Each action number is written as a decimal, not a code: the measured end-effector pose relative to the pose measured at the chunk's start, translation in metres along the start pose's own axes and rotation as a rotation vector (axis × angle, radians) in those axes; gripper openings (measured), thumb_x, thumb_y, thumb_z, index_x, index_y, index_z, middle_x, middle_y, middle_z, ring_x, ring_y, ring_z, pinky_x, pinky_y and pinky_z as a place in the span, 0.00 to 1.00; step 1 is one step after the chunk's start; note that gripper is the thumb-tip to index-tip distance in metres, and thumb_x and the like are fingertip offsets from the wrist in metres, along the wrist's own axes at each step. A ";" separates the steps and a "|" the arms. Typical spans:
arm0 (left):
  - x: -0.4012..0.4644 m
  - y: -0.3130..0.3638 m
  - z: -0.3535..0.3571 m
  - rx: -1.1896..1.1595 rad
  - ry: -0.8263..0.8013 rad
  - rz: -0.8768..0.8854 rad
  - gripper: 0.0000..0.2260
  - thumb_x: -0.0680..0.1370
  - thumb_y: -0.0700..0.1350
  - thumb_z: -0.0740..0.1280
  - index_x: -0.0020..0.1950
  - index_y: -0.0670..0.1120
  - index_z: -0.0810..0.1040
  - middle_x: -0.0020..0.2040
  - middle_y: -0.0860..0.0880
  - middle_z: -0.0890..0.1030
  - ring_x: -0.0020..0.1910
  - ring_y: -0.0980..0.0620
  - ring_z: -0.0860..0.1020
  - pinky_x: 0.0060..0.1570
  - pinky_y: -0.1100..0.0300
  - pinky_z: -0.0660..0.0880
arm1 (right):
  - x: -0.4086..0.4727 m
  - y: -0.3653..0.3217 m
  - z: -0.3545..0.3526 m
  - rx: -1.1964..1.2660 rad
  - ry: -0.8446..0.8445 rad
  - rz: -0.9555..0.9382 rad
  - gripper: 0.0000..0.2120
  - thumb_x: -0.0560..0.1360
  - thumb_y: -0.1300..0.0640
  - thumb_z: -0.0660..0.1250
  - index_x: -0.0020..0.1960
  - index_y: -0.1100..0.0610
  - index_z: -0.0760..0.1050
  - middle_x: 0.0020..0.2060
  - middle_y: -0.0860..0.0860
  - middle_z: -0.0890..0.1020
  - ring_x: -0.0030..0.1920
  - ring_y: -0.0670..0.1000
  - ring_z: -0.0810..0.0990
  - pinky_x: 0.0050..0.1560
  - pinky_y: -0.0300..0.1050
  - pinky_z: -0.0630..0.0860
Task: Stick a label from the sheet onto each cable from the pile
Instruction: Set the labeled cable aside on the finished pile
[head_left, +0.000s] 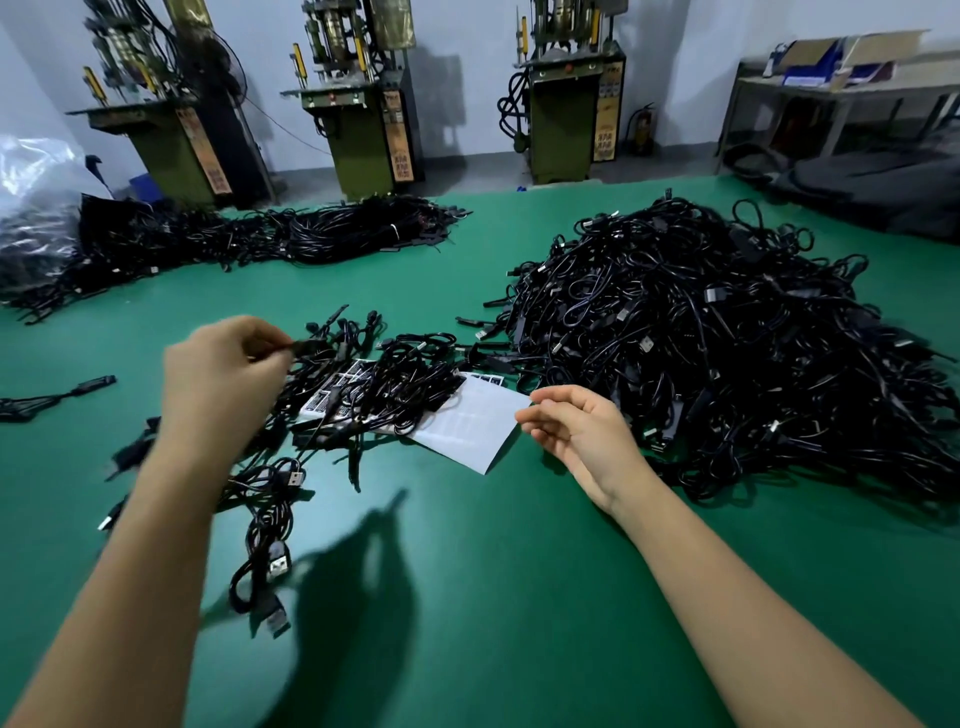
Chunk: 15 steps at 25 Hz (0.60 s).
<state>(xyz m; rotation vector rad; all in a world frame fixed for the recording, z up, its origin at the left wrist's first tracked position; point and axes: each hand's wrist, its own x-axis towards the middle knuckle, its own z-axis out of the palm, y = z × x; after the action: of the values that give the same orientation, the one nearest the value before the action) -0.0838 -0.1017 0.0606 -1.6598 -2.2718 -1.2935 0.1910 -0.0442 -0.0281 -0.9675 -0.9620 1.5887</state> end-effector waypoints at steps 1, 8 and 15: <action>0.010 -0.012 -0.007 0.092 0.033 -0.012 0.05 0.74 0.38 0.69 0.46 0.45 0.83 0.37 0.50 0.81 0.35 0.50 0.76 0.35 0.63 0.73 | 0.000 -0.001 0.000 0.022 0.008 0.006 0.07 0.80 0.68 0.59 0.49 0.63 0.75 0.34 0.56 0.84 0.34 0.48 0.81 0.37 0.36 0.78; 0.019 -0.084 0.007 0.511 -0.091 -0.119 0.07 0.78 0.39 0.63 0.49 0.40 0.80 0.47 0.35 0.80 0.46 0.36 0.76 0.43 0.50 0.72 | -0.001 -0.002 0.001 0.054 0.015 0.034 0.07 0.80 0.65 0.59 0.48 0.62 0.76 0.35 0.57 0.84 0.36 0.50 0.82 0.37 0.38 0.79; 0.002 -0.073 0.043 0.558 0.073 -0.058 0.10 0.76 0.40 0.65 0.54 0.36 0.77 0.51 0.33 0.75 0.51 0.36 0.71 0.49 0.47 0.67 | 0.003 -0.001 -0.002 0.067 0.012 0.051 0.07 0.80 0.67 0.59 0.49 0.64 0.76 0.35 0.58 0.84 0.35 0.49 0.83 0.38 0.38 0.80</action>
<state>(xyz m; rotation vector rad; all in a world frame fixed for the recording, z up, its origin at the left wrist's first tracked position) -0.1260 -0.0784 -0.0097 -1.3328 -2.3514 -0.6179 0.1926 -0.0410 -0.0280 -0.9610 -0.8758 1.6456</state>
